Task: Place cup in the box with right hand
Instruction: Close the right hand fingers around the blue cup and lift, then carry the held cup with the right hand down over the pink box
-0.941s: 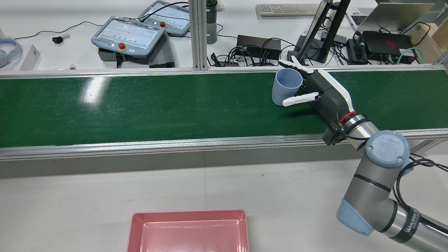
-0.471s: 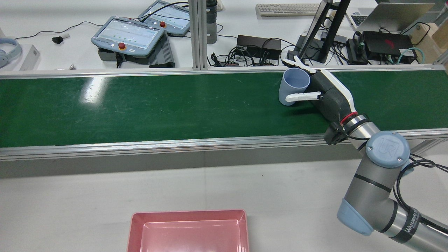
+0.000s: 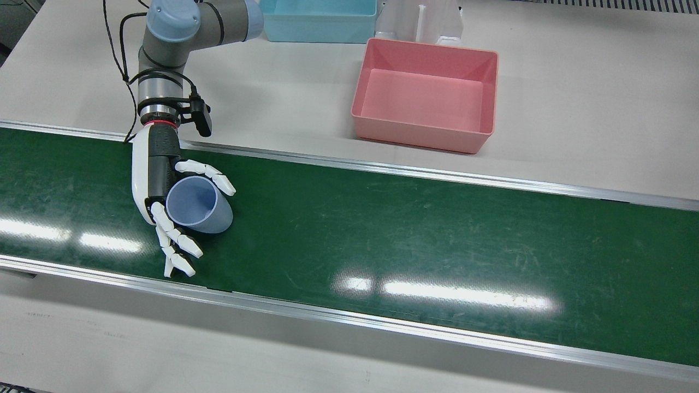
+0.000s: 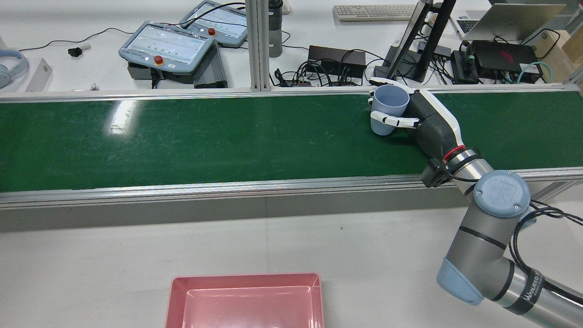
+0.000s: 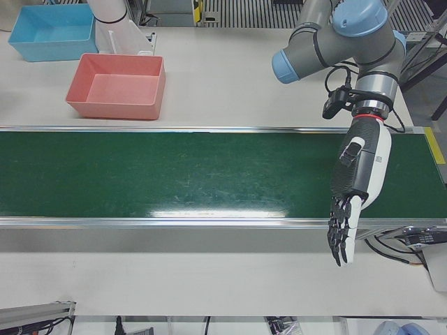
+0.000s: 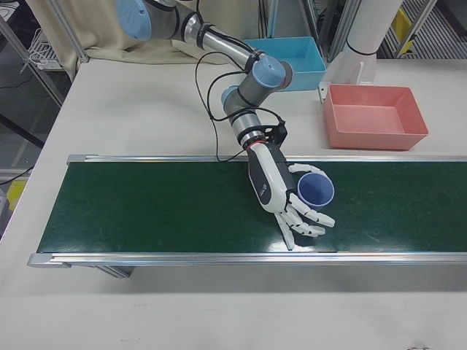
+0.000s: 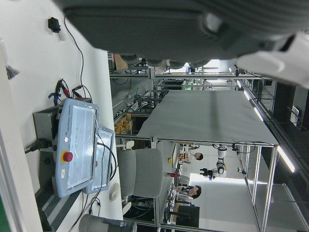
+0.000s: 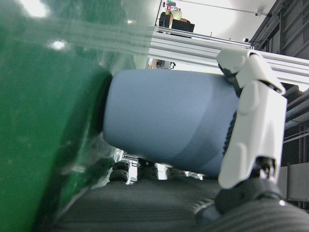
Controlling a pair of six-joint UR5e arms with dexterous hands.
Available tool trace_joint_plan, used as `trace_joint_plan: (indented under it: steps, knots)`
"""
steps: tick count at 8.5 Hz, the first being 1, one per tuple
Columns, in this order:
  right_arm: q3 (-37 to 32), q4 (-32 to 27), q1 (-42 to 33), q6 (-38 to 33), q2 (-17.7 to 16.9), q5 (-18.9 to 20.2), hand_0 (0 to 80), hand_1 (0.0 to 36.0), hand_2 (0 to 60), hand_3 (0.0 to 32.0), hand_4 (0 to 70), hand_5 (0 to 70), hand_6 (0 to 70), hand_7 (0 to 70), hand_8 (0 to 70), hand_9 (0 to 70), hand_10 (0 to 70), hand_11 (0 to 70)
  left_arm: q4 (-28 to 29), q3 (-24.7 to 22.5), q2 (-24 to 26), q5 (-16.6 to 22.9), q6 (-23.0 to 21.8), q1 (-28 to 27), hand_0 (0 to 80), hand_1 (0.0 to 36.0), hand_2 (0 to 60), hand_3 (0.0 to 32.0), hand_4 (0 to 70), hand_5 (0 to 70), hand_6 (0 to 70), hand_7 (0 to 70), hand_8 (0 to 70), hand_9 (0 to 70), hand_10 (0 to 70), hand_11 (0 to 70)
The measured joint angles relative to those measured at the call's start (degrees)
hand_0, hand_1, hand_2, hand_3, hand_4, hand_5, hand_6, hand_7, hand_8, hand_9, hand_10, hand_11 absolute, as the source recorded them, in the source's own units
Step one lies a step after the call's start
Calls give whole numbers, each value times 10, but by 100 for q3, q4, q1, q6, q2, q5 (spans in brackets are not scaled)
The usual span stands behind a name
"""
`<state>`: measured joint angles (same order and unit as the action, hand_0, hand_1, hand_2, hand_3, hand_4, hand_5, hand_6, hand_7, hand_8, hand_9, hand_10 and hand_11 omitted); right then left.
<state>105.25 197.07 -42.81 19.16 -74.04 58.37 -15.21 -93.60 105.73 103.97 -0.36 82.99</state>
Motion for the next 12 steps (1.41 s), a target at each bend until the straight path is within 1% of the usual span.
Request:
trace_joint_plan:
  steps: [1, 2, 3, 4, 5, 6, 7, 8, 9, 10, 11, 12]
  knots:
    - [-36, -1, 1, -6, 19, -5, 535, 360, 600, 0, 89, 204, 306, 700, 512, 700, 412, 609, 0, 0, 0, 0, 0, 2, 0, 0, 0, 0, 0, 0, 0, 0, 0, 0, 0, 0]
    - [-38, 2, -5, -18, 33, -6, 567, 360, 600, 0, 70, 219, 343, 700, 564, 700, 425, 630, 0, 0, 0, 0, 1, 4, 0, 0, 0, 0, 0, 0, 0, 0, 0, 0, 0, 0]
    - [63, 16, -50, -21, 41, 2, 594, 360, 600, 0, 63, 222, 339, 700, 554, 700, 396, 591, -3, 0, 0, 0, 1, 6, 0, 0, 0, 0, 0, 0, 0, 0, 0, 0, 0, 0]
    - [239, 41, -152, -11, 44, 14, 636, 360, 600, 0, 84, 228, 343, 700, 554, 700, 392, 588, -6, 0, 0, 0, 1, 7, 0, 0, 0, 0, 0, 0, 0, 0, 0, 0, 0, 0]
    - [402, 60, -259, 1, 44, 28, 653, 360, 600, 0, 91, 229, 342, 700, 549, 700, 387, 581, -7, 0, 0, 0, 1, 7, 0, 0, 0, 0, 0, 0, 0, 0, 0, 0, 0, 0]
    - [545, 73, -349, 16, 43, 45, 652, 360, 600, 0, 90, 228, 340, 700, 543, 700, 384, 578, -8, 0, 0, 0, 1, 7, 0, 0, 0, 0, 0, 0, 0, 0, 0, 0, 0, 0]
    - [711, 123, -397, 85, 49, 64, 673, 360, 600, 0, 93, 228, 337, 700, 533, 700, 373, 565, -8, -4, 0, 0, -2, 7, 0, 0, 0, 0, 0, 0, 0, 0, 0, 0, 0, 0]
    - [1080, 363, -419, 403, 72, 78, 685, 360, 600, 0, 105, 225, 331, 700, 524, 700, 353, 539, -9, -6, 0, 0, -2, 7, 0, 0, 0, 0, 0, 0, 0, 0, 0, 0, 0, 0]
    - [1534, 615, -404, 847, 88, 90, 659, 360, 600, 0, 134, 222, 335, 700, 534, 700, 355, 540, -9, -8, 0, 0, -1, 7, 0, 0, 0, 0, 0, 0, 0, 0, 0, 0, 0, 0]
    - [1895, 779, -319, 1177, 79, 184, 661, 360, 600, 0, 145, 223, 338, 700, 541, 700, 367, 555, -6, -8, 0, 0, 0, 7, 0, 0, 0, 0, 0, 0, 0, 0, 0, 0, 0, 0]
    - [2097, 855, -123, 1342, 71, 375, 755, 360, 600, 0, 139, 237, 353, 700, 573, 700, 401, 600, -3, -9, 0, 0, 0, 7, 0, 0, 0, 0, 0, 0, 0, 0, 0, 0, 0, 0]
    - [2269, 894, 280, 1465, 58, 547, 766, 360, 600, 0, 108, 241, 355, 700, 582, 700, 409, 613, -1, -9, 0, 0, 1, 7, 0, 0, 0, 0, 0, 0, 0, 0, 0, 0, 0, 0]
